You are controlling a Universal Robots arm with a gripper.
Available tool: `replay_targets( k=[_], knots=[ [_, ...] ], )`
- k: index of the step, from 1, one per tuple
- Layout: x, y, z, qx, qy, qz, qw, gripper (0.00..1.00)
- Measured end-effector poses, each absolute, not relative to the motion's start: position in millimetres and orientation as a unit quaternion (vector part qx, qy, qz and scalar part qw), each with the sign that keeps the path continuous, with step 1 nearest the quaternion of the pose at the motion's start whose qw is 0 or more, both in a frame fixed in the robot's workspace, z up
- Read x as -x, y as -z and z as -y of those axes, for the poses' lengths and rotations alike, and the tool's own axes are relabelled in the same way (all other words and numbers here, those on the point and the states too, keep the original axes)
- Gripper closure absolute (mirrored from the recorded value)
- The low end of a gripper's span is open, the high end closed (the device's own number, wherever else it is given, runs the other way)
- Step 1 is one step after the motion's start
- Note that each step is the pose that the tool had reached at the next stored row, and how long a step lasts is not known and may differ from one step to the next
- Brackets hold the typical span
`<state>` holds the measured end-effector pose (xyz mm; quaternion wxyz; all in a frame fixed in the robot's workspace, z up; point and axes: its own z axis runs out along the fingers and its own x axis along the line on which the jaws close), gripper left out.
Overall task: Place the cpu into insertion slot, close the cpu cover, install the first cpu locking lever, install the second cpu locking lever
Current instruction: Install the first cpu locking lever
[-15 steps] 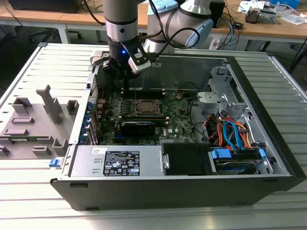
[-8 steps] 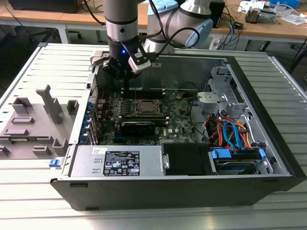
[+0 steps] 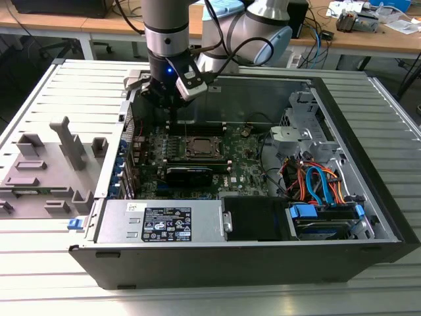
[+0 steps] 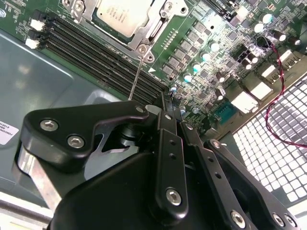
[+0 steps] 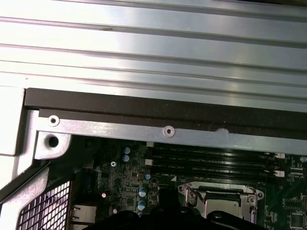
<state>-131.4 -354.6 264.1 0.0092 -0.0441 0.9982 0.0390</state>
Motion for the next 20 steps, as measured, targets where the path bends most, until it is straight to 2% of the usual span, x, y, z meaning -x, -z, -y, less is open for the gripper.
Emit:
replay_targets(
  k=[20],
  knots=[
    [131.3,-264.1,349.3,0.044,-0.039,-0.998,0.009,0.89]
  ],
)
